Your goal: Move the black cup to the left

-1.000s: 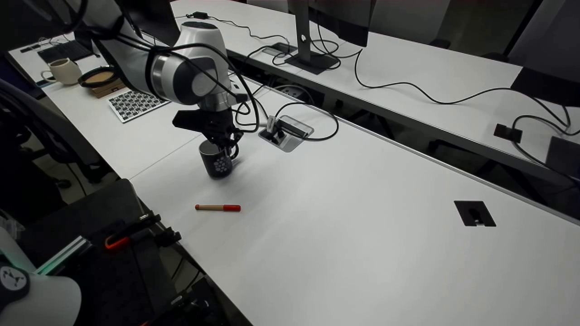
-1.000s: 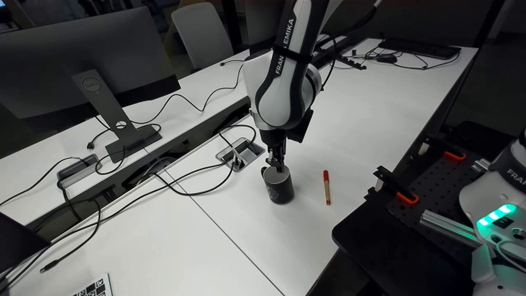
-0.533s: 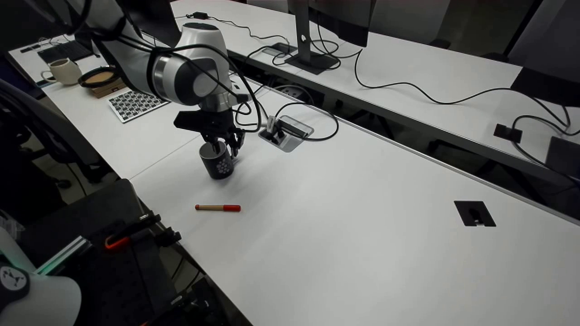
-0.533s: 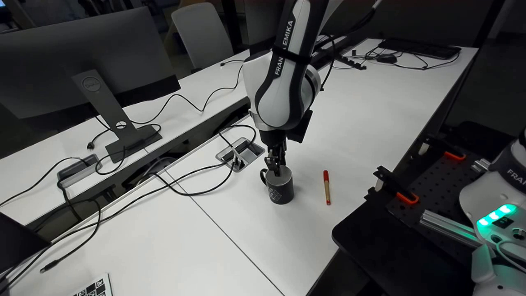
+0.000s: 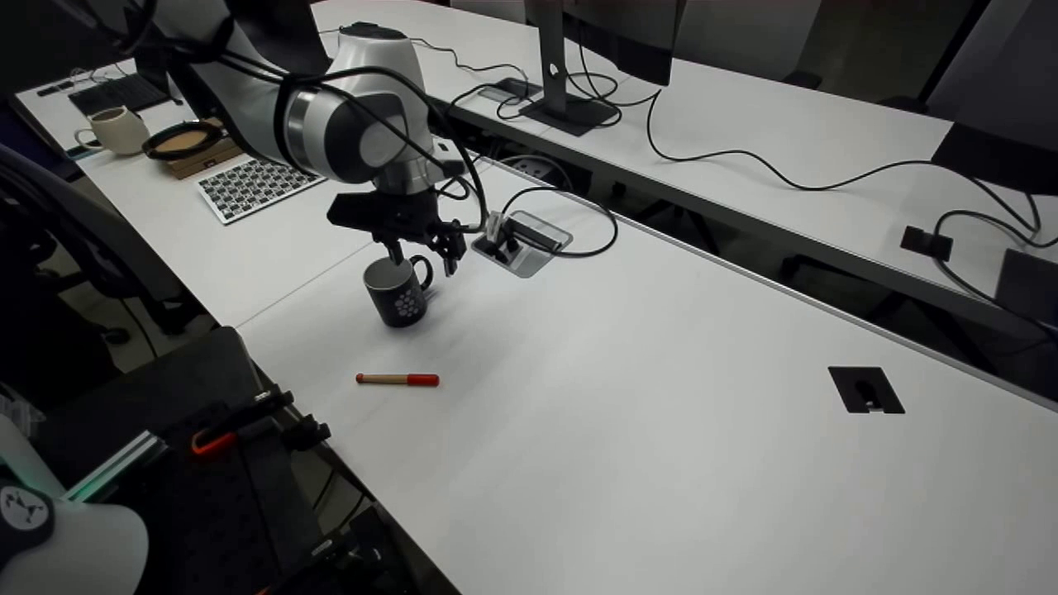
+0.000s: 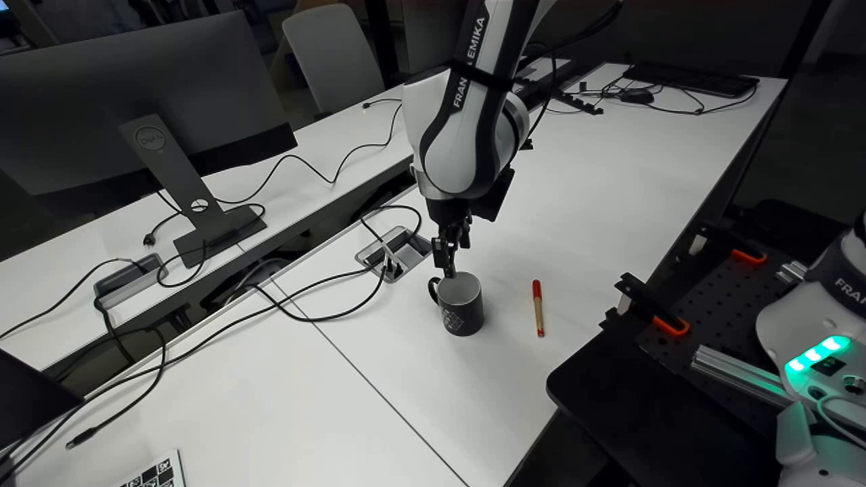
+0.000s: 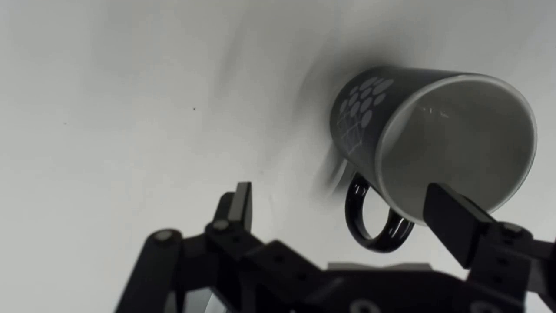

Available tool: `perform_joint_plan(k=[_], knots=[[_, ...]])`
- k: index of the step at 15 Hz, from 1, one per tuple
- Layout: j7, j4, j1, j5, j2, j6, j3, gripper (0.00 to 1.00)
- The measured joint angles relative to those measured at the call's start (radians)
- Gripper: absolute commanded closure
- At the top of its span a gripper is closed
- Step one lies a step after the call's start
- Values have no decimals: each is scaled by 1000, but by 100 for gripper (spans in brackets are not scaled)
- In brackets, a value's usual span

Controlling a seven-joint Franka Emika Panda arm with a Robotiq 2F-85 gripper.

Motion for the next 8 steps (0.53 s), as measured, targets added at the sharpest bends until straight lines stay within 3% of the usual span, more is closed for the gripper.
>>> perform_joint_plan(k=[8], knots=[[62, -35, -49, 11, -155, 36, -25, 0]])
